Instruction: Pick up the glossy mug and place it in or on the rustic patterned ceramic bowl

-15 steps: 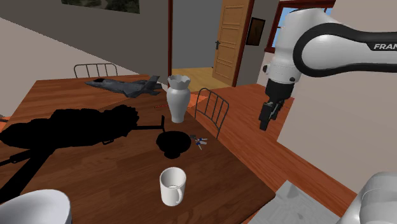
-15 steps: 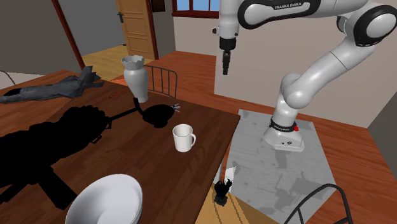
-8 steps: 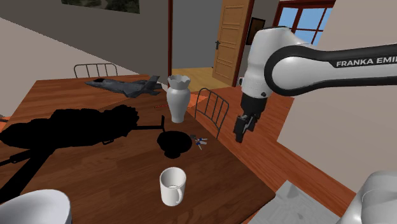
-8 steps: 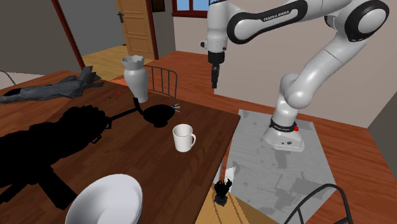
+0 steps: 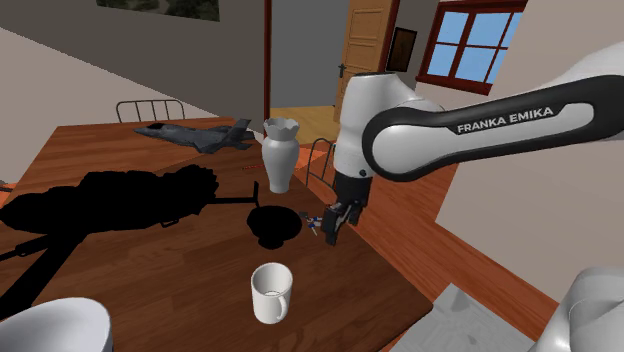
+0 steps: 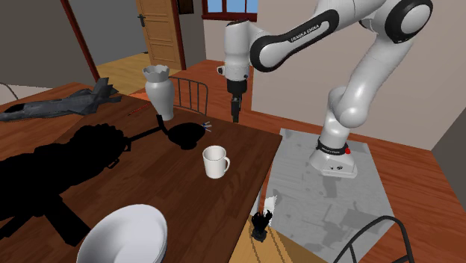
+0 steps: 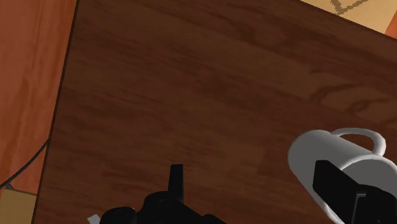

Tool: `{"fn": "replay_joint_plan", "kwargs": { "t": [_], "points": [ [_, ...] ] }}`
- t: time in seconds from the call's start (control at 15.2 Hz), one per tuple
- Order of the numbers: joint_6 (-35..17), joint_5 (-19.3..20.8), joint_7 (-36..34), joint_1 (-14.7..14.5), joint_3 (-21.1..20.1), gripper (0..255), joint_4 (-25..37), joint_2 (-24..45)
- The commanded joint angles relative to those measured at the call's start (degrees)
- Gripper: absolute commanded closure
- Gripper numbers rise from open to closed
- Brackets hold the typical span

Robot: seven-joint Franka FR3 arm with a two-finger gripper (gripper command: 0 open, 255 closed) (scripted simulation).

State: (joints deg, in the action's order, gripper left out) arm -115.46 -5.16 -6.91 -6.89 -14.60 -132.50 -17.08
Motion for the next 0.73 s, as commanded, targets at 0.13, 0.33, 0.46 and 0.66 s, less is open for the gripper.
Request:
{"fn": "replay_joint_plan", "kwargs": {
  "t": [0.13, 0.33, 0.46, 0.66],
  "points": [
    [-4.59, -0.20, -3.00, -1.25, -2.58, 0, 2.25, 6.43],
    [-7.41, 0.52, -5.50, -2.17, -4.34, 0, 5.27, 12.02],
    [-9.06, 1.33, -7.25, -2.88, -5.35, 0, 7.60, 15.86],
    [-10.61, 2.48, -9.20, -3.80, -6.24, 0, 10.44, 20.12]
  ]
}}
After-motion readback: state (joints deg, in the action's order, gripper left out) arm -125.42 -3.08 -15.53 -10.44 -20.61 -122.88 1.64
